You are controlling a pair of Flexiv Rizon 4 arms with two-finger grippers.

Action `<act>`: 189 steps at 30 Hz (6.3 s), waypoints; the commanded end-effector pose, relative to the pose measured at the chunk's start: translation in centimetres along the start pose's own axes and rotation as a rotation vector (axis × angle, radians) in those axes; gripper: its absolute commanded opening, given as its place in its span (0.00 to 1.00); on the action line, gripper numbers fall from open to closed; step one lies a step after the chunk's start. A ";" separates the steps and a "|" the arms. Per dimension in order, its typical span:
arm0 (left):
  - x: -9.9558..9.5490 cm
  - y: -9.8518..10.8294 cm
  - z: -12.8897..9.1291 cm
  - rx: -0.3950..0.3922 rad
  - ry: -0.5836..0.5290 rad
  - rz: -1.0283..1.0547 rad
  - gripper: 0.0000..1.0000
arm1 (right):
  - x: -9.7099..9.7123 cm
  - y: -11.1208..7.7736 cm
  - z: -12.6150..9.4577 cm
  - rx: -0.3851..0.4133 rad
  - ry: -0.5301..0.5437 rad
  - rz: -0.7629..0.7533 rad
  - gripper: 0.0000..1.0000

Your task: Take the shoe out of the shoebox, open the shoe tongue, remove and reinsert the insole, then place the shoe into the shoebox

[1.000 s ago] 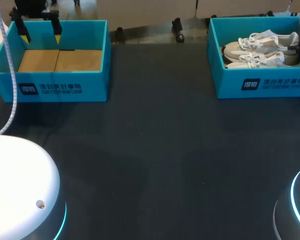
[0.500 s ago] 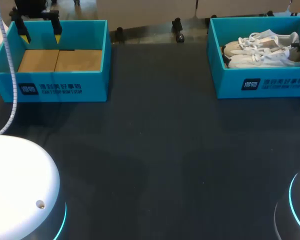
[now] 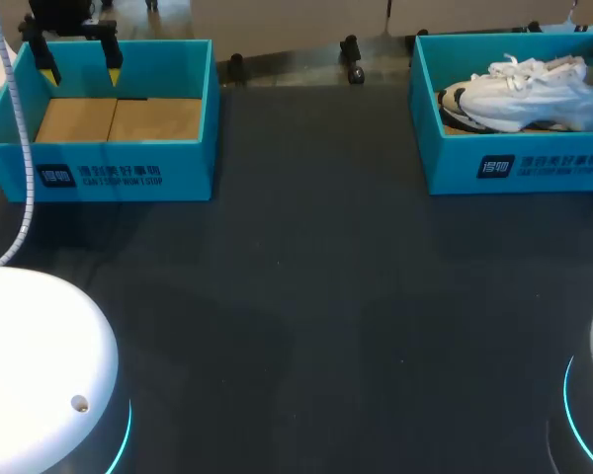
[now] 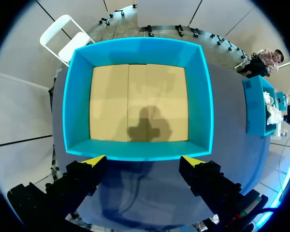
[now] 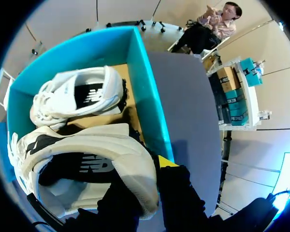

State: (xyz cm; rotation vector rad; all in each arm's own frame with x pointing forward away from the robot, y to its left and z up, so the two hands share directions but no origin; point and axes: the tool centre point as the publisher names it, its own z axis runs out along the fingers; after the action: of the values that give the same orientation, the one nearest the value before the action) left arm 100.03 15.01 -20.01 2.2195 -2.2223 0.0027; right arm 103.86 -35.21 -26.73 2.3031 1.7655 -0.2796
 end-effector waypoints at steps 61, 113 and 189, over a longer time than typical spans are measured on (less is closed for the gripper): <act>0.0 0.0 0.0 0.000 -0.001 0.000 1.00 | 15.5 -26.8 -19.0 -0.087 -0.051 0.131 0.00; 0.0 0.0 0.0 0.000 -0.001 0.000 1.00 | 27.4 -42.5 -17.6 -0.003 -0.037 0.049 0.00; 0.0 0.0 0.0 0.000 -0.001 0.000 1.00 | 32.0 -45.7 -3.0 -0.072 -0.030 -0.081 1.00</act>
State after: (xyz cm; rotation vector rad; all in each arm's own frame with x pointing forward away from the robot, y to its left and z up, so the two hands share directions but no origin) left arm 100.03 15.02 -20.01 2.2196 -2.2221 0.0027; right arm 68.59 6.76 -37.10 2.1719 1.8417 -0.2782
